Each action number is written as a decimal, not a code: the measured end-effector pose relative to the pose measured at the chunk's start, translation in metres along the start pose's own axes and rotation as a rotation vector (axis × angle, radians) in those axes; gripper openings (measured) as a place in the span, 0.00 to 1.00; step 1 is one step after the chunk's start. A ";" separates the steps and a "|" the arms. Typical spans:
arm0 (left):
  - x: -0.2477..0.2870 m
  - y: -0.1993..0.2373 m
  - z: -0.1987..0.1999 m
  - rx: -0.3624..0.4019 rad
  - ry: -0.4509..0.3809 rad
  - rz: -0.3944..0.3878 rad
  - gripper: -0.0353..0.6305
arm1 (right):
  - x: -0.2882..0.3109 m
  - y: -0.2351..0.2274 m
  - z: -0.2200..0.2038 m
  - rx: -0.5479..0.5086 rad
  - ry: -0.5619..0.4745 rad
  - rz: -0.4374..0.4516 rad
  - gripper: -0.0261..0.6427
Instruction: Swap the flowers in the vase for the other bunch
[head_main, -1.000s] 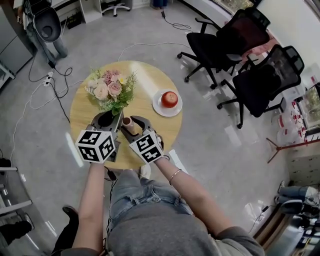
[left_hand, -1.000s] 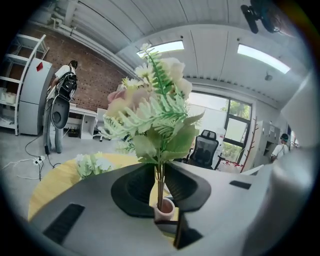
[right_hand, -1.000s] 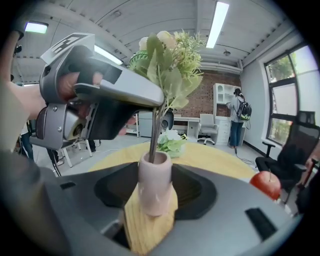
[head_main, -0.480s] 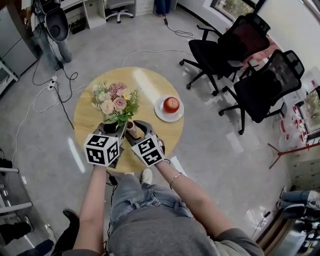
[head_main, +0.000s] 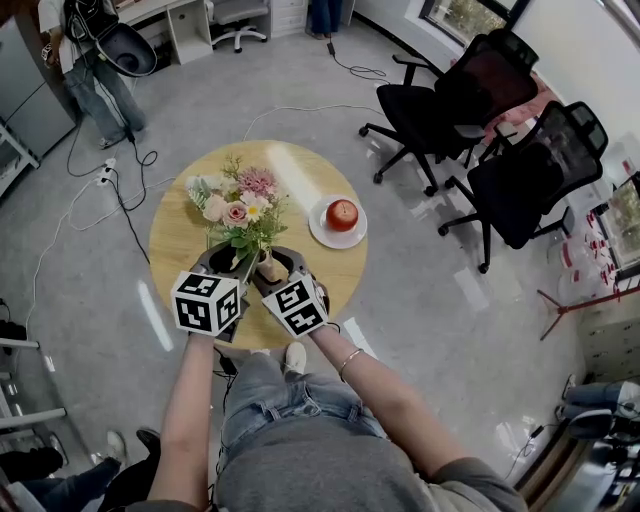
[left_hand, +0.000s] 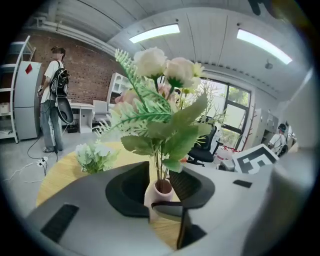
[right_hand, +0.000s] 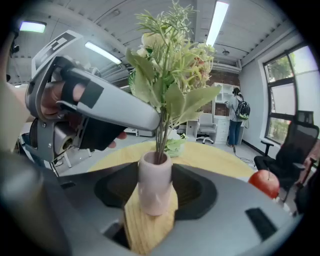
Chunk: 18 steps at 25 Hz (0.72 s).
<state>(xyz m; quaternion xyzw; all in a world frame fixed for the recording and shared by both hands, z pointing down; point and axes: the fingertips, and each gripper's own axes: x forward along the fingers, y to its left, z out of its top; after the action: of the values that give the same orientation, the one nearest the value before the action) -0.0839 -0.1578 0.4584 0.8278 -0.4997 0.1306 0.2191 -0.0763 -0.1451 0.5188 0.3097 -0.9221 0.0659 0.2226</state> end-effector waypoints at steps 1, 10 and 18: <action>0.000 -0.001 -0.001 -0.002 0.002 0.000 0.26 | -0.001 0.000 0.000 -0.002 -0.002 0.001 0.37; -0.010 -0.001 -0.009 -0.035 0.007 -0.007 0.32 | 0.001 0.000 0.001 -0.008 -0.004 0.005 0.37; -0.023 0.001 -0.031 -0.092 0.012 0.028 0.32 | 0.003 0.000 -0.002 0.004 -0.026 0.012 0.37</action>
<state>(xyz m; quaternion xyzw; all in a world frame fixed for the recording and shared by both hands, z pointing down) -0.0953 -0.1257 0.4754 0.8089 -0.5155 0.1154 0.2581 -0.0779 -0.1463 0.5216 0.3052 -0.9266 0.0650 0.2098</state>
